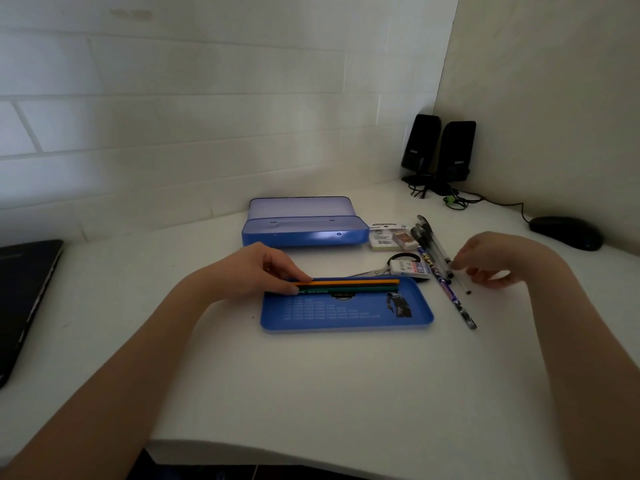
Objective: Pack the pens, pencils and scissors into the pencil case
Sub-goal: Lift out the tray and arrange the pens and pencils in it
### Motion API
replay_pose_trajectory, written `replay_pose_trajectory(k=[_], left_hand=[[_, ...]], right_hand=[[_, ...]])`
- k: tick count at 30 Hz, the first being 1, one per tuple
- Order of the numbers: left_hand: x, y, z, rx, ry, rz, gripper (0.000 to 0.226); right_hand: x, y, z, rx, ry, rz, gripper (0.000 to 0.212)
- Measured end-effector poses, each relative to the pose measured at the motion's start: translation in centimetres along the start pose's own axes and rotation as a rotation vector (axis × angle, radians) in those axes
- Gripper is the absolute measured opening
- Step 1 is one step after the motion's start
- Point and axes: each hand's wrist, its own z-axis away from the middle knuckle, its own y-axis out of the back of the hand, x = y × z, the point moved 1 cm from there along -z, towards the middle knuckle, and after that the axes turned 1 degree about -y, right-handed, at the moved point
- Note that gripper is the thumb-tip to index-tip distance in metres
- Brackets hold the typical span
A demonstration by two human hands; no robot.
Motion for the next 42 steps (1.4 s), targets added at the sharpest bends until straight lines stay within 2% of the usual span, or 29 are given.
replay_pose_trajectory(k=[7, 13, 18, 27, 30, 33, 37, 42], left_hand=[[0.5, -0.1, 0.1, -0.045, -0.016, -0.052, 0.033], [0.6, -0.2, 0.0, -0.052, -0.024, -0.052, 0.039], [0.7, -0.4, 0.1, -0.013, -0.039, -0.064, 0.038], [0.7, -0.5, 0.0, 0.003, -0.034, -0.034, 0.04], [0.6, -0.5, 0.0, 0.001, -0.034, -0.025, 0.039], [0.6, -0.4, 0.0, -0.001, -0.036, -0.021, 0.037], [0.6, -0.4, 0.0, -0.008, -0.037, -0.019, 0.037], [0.5, -0.4, 0.0, -0.008, -0.032, -0.024, 0.037]], right_hand=[[-0.4, -0.6, -0.1, -0.008, -0.007, 0.01, 0.035], [-0.4, -0.9, -0.3, 0.069, -0.034, 0.037, 0.02], [-1.1, -1.4, 0.1, 0.143, -0.044, 0.172, 0.026], [-0.9, -1.1, 0.2, 0.148, -0.025, 0.128, 0.035], [-0.7, -1.0, 0.0, 0.176, -0.027, 0.083, 0.036], [-0.3, -0.5, -0.3, 0.217, 0.006, -0.078, 0.036], [-0.2, 0.1, -0.6, 0.366, 0.12, -0.235, 0.037], [-0.5, 0.3, 0.0, 0.349, 0.162, -0.337, 0.04]])
